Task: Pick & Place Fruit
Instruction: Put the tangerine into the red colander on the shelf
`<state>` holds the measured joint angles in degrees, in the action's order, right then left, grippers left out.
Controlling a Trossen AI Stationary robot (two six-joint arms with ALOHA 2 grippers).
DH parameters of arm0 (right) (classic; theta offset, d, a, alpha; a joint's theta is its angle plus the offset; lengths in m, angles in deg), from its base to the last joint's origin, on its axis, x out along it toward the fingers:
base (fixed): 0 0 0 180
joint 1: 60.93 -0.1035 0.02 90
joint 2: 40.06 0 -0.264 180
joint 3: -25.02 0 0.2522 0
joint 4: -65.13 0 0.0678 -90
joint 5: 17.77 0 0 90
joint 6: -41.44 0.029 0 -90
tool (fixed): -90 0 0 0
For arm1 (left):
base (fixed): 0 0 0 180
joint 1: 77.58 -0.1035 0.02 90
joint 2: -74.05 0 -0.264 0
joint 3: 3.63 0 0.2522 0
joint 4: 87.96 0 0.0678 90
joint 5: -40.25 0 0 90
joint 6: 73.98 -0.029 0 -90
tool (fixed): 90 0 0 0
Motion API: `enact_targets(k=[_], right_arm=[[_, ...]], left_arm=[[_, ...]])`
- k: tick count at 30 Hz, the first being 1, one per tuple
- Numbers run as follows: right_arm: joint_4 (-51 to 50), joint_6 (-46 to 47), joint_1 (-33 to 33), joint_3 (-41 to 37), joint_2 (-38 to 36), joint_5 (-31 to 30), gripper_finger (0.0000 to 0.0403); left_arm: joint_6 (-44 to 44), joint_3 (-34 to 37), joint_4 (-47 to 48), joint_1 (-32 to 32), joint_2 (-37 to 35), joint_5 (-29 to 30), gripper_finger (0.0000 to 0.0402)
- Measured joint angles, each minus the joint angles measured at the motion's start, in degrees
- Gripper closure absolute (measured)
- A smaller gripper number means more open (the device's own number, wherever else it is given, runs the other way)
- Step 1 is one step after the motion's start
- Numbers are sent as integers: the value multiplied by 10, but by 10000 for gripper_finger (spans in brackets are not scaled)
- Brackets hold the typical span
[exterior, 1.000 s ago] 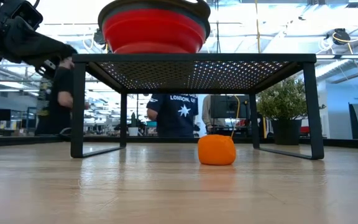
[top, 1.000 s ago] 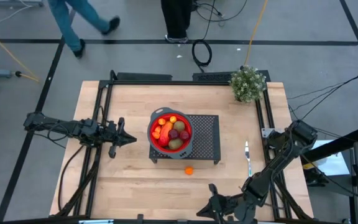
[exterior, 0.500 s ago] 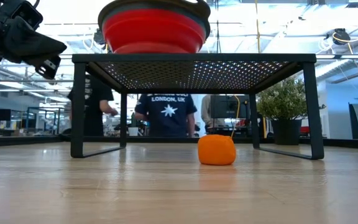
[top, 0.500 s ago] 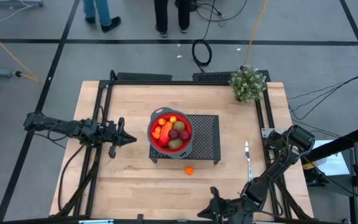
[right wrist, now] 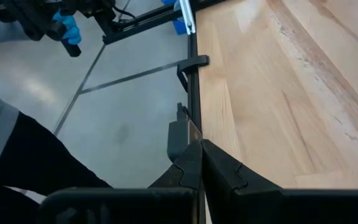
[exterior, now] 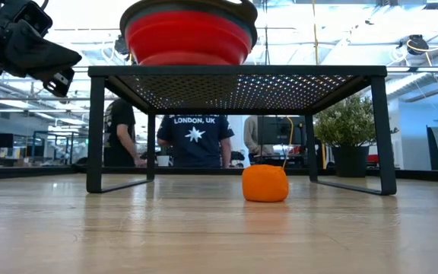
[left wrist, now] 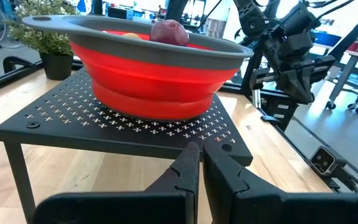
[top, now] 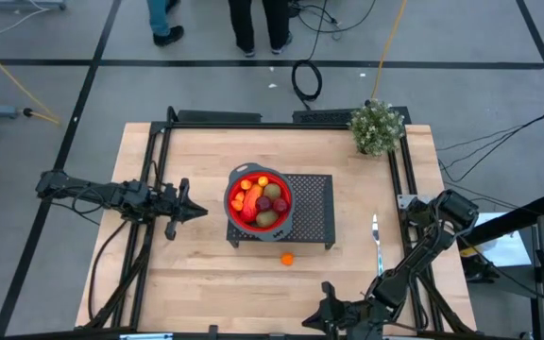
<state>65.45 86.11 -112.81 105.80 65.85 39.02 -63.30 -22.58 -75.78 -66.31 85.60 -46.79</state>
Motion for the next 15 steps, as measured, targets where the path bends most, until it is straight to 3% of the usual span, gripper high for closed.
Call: enact_targets(k=[15], right_arm=[[-38, 3, 0, 0, 5, -15, 403]], left_arm=[[-26, 0, 0, 0, 0, 0, 382]])
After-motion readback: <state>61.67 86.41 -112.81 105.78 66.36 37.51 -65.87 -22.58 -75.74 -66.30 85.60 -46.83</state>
